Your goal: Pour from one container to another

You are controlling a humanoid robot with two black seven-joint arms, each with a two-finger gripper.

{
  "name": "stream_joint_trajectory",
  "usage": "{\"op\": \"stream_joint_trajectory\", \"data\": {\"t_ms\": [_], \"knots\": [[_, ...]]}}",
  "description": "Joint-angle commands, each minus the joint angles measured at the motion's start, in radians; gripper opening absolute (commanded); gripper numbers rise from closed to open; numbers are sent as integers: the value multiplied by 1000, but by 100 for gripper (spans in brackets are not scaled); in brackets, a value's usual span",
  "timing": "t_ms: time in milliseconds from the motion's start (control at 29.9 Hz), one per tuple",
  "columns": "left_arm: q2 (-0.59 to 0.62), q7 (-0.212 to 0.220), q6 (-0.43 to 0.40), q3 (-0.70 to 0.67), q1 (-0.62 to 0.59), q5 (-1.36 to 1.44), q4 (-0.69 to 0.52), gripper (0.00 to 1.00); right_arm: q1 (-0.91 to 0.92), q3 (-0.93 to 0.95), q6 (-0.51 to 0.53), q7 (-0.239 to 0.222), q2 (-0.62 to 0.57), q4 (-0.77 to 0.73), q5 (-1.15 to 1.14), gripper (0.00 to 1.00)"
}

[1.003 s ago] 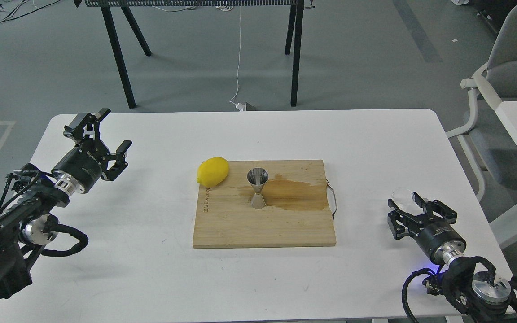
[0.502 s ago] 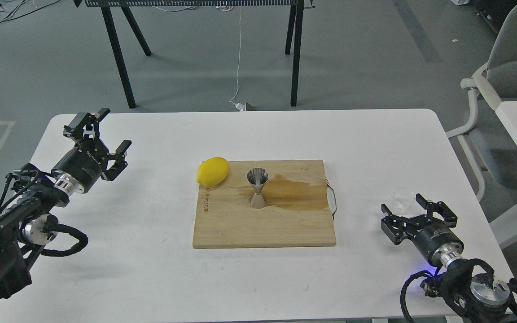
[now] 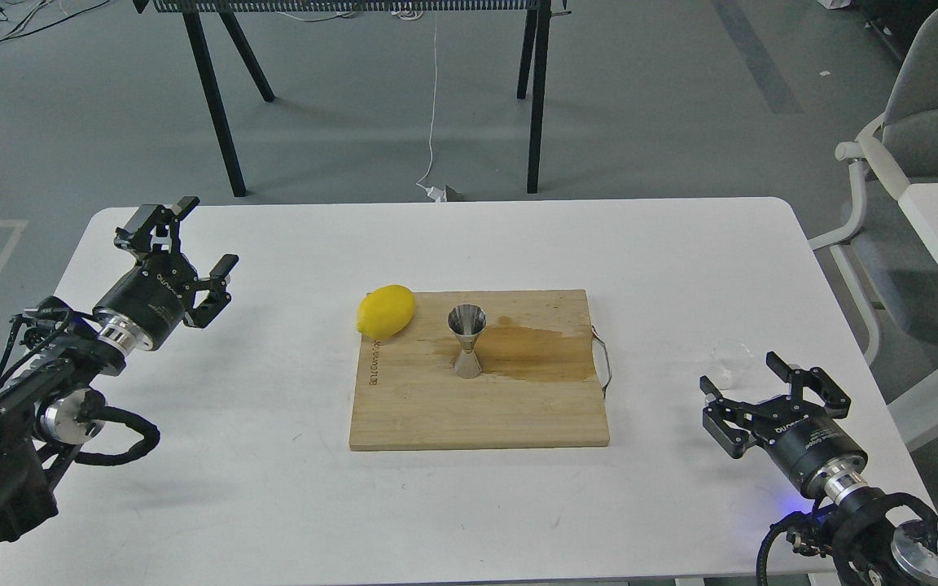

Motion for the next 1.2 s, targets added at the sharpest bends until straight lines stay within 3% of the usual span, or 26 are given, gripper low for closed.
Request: {"op": "stream_joint_trajectory", "data": {"t_ms": [0,334,702,1170], "knots": [[0,0,0,0,0,0,1,99,-1,12,0,2,-34,62,-2,95],[6,0,0,-9,5,-38,1,99,117,54,5,3,-88,85,-31,95],[53,0,0,-11,22,-127,1,99,403,24,8,8,-64,-128,-140,95],[84,0,0,-12,20,-173,11,99,475,24,8,9,-33,-199,-140,95]]}}
